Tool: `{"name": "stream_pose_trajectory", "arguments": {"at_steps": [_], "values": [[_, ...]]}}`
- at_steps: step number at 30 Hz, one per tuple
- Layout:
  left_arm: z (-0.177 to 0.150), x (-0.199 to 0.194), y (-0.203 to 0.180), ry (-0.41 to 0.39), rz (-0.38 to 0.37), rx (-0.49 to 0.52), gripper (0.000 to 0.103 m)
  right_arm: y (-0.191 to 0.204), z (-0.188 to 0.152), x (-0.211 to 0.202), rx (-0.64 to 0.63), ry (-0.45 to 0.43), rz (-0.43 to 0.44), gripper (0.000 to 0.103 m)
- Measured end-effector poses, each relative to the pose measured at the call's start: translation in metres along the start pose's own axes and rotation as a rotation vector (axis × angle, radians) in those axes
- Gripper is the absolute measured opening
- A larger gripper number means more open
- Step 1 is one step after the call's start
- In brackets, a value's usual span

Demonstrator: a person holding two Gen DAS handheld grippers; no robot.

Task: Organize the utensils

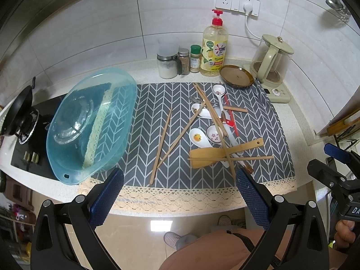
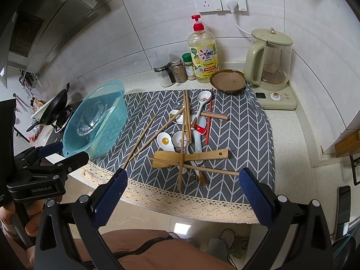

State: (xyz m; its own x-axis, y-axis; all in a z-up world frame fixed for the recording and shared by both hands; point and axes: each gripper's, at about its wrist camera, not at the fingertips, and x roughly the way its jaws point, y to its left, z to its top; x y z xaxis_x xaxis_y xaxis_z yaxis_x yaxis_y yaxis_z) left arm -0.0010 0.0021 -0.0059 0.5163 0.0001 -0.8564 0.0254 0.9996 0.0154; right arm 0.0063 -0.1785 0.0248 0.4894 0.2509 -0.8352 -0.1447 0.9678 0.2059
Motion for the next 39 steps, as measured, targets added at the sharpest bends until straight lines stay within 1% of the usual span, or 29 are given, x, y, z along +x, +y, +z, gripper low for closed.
{"name": "stream_pose_trajectory", "arguments": {"at_steps": [27,31,32,33,36,38,39], "values": [[-0.001,0.001,0.000,0.001,0.000,0.001,0.099,0.002,-0.001,0.001,-0.002,0.001,-0.002,0.096],[0.003,0.000,0.000,0.004,0.002,0.005,0.099,0.001,0.000,0.002,-0.004,0.005,-0.009,0.096],[0.003,0.000,0.000,0.003,0.003,0.011,0.099,0.002,0.005,0.003,-0.005,0.003,-0.021,0.096],[0.006,0.001,0.000,0.002,0.000,0.015,0.099,0.001,0.007,0.003,-0.003,-0.009,-0.035,0.096],[0.015,0.003,0.002,-0.024,-0.023,0.042,0.099,0.000,0.013,-0.004,0.002,-0.098,-0.069,0.096],[0.021,0.010,0.003,-0.045,-0.062,0.057,0.099,-0.001,0.018,-0.009,0.010,-0.172,-0.067,0.096],[0.025,0.016,0.005,-0.046,-0.078,0.059,0.099,-0.004,0.021,-0.008,0.023,-0.195,-0.079,0.096]]}}
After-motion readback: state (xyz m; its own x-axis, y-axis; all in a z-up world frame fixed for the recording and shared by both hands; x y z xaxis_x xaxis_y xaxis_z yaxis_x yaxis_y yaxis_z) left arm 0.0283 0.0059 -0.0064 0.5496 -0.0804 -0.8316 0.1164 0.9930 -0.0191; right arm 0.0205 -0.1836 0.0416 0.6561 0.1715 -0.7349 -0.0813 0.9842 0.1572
